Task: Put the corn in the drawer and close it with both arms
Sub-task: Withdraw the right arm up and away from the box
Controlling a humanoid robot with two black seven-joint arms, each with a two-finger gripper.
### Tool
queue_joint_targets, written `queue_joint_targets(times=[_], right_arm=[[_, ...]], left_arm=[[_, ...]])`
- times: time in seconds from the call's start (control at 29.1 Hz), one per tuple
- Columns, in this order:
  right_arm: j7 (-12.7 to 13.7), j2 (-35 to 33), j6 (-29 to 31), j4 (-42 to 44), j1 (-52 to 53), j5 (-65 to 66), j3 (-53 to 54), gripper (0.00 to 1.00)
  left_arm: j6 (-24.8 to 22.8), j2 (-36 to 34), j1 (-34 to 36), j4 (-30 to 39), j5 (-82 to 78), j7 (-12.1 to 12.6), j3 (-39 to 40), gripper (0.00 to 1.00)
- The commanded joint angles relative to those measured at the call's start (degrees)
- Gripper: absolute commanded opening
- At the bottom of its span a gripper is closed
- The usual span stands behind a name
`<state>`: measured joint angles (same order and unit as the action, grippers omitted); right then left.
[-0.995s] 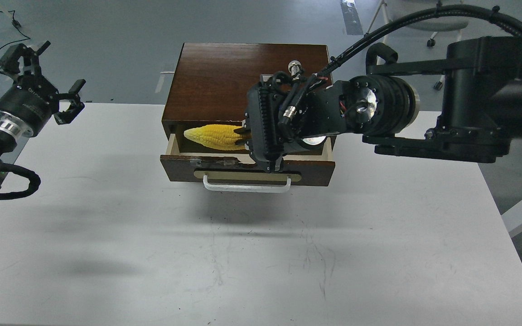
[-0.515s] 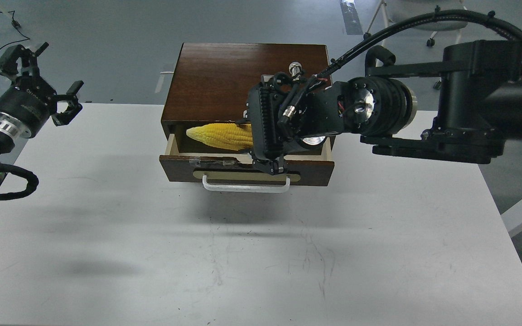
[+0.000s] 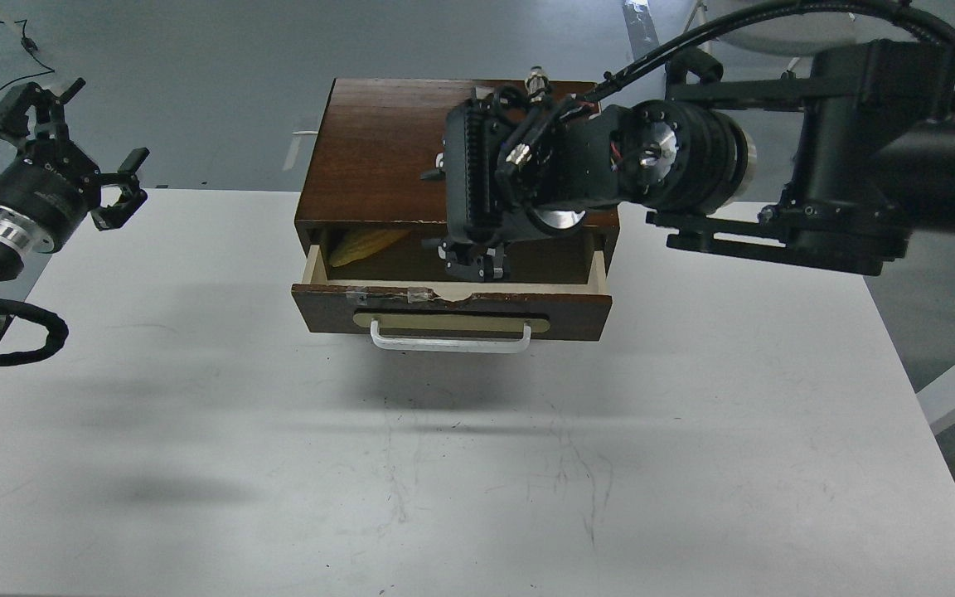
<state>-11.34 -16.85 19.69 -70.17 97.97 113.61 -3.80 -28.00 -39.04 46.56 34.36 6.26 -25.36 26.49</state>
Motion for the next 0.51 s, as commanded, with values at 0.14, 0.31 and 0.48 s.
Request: queue_joint_targets(times=[0.14,0.31,0.48], right_arm=[[0.35,-6.96,0.17,10.04,-2.17,-17.44,2.83,0.96],[0.35,-7.23,0.08,22.26,-4.36,-29.13,3.44,0.99],[0.35,-7.32,0.08,32.88,-6.82,-49.84,3.44,0.99]], left_arm=[[0.00,0.90,5.73,-0.17,-6.95,-2.64,-0.12,0.76],[0.00,1.34,8.11,0.09,-18.54,-2.64,0.14,0.45],[0.00,2.83,14.07,0.88,-30.83,-2.64,-0.03,0.00]])
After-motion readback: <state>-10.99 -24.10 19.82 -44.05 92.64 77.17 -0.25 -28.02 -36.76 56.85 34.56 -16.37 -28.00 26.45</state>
